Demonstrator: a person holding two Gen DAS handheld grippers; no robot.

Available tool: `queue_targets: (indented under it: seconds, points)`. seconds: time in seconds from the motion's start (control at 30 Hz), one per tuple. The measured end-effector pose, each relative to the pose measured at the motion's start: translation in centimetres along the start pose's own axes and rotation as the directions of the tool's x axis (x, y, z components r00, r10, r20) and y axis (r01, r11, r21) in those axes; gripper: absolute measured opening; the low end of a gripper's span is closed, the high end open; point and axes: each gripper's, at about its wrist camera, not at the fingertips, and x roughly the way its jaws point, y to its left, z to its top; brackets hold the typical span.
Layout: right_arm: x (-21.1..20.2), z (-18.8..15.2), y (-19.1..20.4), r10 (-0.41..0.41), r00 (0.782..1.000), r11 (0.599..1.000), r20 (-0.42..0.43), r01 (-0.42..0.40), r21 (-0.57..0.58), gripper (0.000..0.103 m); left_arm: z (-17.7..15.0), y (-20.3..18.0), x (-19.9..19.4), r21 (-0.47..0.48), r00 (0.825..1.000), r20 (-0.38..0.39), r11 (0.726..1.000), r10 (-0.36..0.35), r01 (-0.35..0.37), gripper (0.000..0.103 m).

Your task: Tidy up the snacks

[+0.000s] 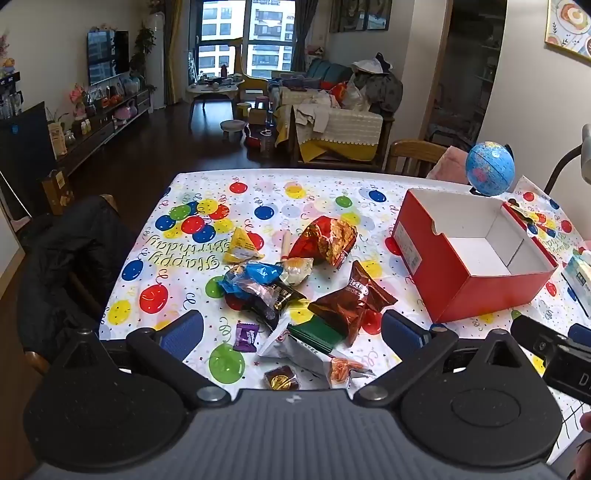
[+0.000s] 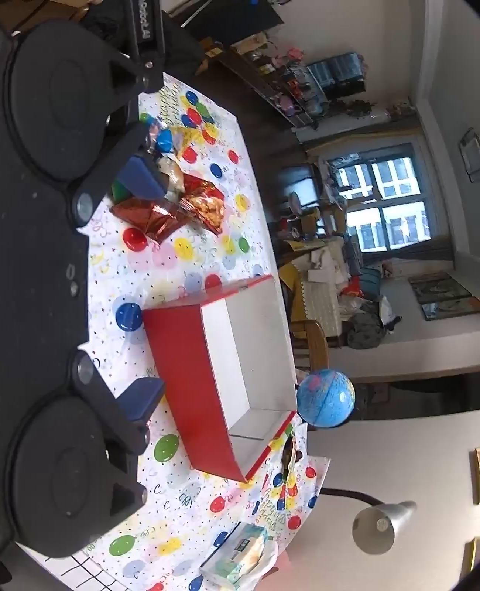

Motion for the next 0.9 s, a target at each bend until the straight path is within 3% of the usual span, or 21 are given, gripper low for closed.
queue_targets:
  seconds: [0.13,0.23,0.9]
  points:
    - [0.2,-0.2,-0.1,0.035,0.999,0.999,-0.004,-0.035,-0.025,0.095,0.0,0.2,-0.3,0.005,1.0,0.004,1.0,0.0,0.0,0.103]
    - [0.4,0.3,1.6,0.009,1.0,0.996,-0.013,-0.011,-0.085,0.097,0.0,0.1,-0.3,0.01,1.0,0.01,1.0,0.019,-0.019,0.103]
    - [-0.5,0.6,2.5,0.021,1.0,0.996,0.001,-0.021,-0.09,0.098,0.2,0.8,-1.0,-0.002,1.0,0.009,1.0,0.015,-0.015,0.103]
